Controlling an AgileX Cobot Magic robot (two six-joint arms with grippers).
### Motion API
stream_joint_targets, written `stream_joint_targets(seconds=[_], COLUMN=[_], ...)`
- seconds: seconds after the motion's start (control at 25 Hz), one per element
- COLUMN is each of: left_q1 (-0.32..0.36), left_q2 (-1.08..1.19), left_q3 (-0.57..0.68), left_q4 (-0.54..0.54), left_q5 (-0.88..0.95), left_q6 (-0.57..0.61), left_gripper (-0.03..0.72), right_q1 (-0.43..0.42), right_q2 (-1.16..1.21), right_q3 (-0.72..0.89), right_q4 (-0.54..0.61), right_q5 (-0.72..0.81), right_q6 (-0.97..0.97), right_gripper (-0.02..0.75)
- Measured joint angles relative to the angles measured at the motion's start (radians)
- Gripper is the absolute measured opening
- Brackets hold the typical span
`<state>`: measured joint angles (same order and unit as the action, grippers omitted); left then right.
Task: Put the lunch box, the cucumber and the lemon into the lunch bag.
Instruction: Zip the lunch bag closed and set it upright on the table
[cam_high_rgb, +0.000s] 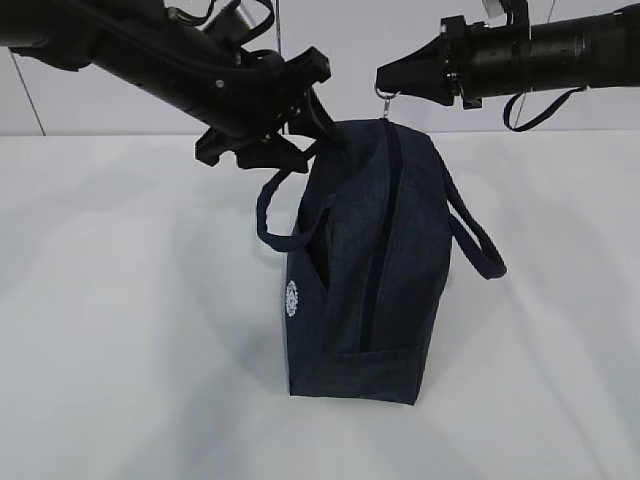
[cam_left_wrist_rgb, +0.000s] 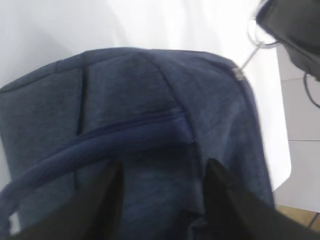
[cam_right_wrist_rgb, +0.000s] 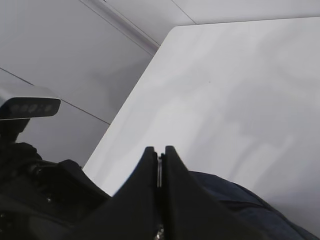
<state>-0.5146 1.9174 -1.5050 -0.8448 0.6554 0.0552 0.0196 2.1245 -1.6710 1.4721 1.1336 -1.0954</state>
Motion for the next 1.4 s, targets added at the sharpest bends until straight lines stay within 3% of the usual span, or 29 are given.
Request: stream_joint_targets(seconds=[0.52,0.64,0.84,0.92,1.4], left_q1=[-0.024,-0.024,-0.024,-0.024,-0.024], left_q2=[0.087,0.087,0.087,0.087,0.092], left_q3=[-0.112,-0.114,-0.114,-0.114,-0.214], left_q4=[0.039,0.079,0.093,0.099,0.137], left_q5=[0.053,0.051,0.039,0.029,0.151], left_q6=[-0.049,-0.070,-0.073,-0.073,0.010], left_gripper=[0.369,0.306,0.057,0.011,-0.002], right_q1=[0.000,0.000,0.000,0.000,0.000], right_q2=[0.000,0.000,0.000,0.000,0.000], right_q3=[0.000,0.000,0.000,0.000,0.000], right_q4=[0.000,0.000,0.000,-0.002,-0.002], right_q5=[0.002,0.004,0.008,0.008,0.004], right_q6=[0.000,0.000,0.000,0.000,0.000], right_gripper=[0.006,0.007,0.006,0.006,0.006])
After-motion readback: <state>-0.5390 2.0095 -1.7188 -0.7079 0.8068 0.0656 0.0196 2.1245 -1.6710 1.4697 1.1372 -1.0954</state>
